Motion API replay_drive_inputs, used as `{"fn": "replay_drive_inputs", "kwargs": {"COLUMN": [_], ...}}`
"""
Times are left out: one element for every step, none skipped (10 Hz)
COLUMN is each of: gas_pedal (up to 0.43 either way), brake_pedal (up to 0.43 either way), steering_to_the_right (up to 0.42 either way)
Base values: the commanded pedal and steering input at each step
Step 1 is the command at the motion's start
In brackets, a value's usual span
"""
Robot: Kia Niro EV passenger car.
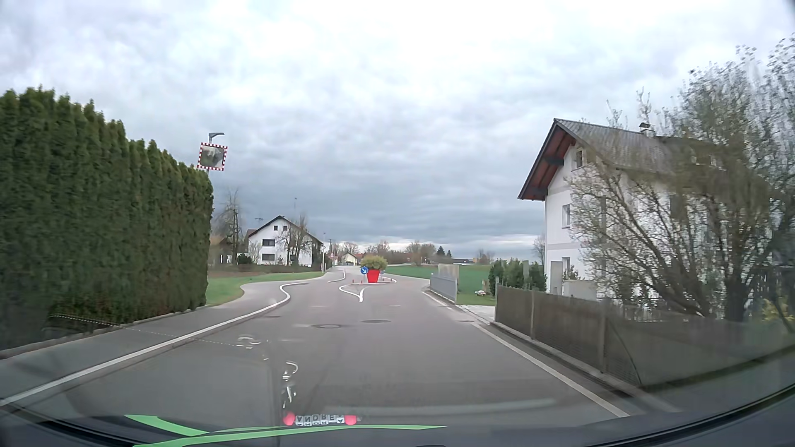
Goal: Follow the waypoints while adhering to traffic rules and regulations
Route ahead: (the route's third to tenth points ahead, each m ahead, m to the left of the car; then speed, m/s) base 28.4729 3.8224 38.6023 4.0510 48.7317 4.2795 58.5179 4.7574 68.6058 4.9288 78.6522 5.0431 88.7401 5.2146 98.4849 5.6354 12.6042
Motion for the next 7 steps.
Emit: {"fn": "replay_drive_inputs", "kwargs": {"gas_pedal": [0.098, 0.087, 0.087, 0.087, 0.087, 0.087, 0.087], "brake_pedal": [0.0, 0.0, 0.0, 0.0, 0.0, 0.0, 0.0], "steering_to_the_right": [-0.014, -0.014, -0.013, -0.011, -0.01, -0.009, -0.007]}}
